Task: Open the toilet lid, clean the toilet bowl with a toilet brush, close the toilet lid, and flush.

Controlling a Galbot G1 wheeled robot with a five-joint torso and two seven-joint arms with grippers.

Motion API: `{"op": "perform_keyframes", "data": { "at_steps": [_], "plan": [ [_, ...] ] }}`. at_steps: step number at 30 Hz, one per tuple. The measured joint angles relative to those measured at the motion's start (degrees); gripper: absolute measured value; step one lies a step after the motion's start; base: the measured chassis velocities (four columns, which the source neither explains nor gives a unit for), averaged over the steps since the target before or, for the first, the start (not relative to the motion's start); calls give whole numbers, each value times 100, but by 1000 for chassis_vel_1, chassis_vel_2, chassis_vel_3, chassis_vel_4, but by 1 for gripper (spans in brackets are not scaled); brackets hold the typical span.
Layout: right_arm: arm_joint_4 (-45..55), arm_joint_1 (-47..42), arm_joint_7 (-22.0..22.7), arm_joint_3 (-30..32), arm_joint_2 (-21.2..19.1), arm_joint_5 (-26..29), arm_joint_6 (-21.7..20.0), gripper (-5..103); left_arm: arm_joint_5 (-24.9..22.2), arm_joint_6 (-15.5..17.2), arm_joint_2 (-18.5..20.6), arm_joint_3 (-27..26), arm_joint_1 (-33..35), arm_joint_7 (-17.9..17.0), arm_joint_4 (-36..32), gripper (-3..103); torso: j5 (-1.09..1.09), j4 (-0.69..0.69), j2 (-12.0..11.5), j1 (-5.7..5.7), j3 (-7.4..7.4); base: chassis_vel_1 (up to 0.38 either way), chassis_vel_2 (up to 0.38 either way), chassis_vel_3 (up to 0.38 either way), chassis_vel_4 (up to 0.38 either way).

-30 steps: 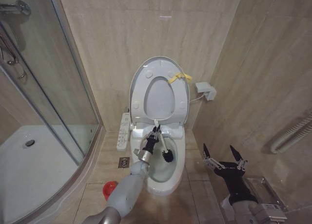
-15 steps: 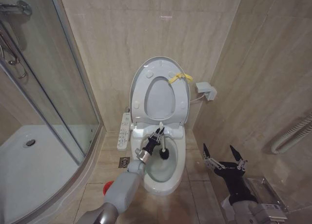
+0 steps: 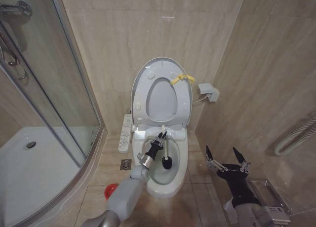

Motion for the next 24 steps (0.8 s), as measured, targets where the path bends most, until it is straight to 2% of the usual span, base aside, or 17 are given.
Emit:
{"op": "perform_keyframes", "data": {
  "at_steps": [5,11,17,24],
  "plan": [
    [0,0,0,0,0,0,0,100,-139,18,101,8,-127,-90,-92,19,1,2,0,0,0,0,0,0,0],
    [0,0,0,0,0,0,0,100,-197,-123,-118,-107,-363,-119,184,19,1,-2,0,1,0,0,0,0,0],
    [0,0,0,0,0,0,0,100,12,-54,-66,-44,-6,-27,154,19,2,2,0,1,0,0,0,0,0],
    [0,0,0,0,0,0,0,100,-76,49,108,19,72,-60,-65,19,0,1,0,0,0,0,0,0,0]
  ]
}}
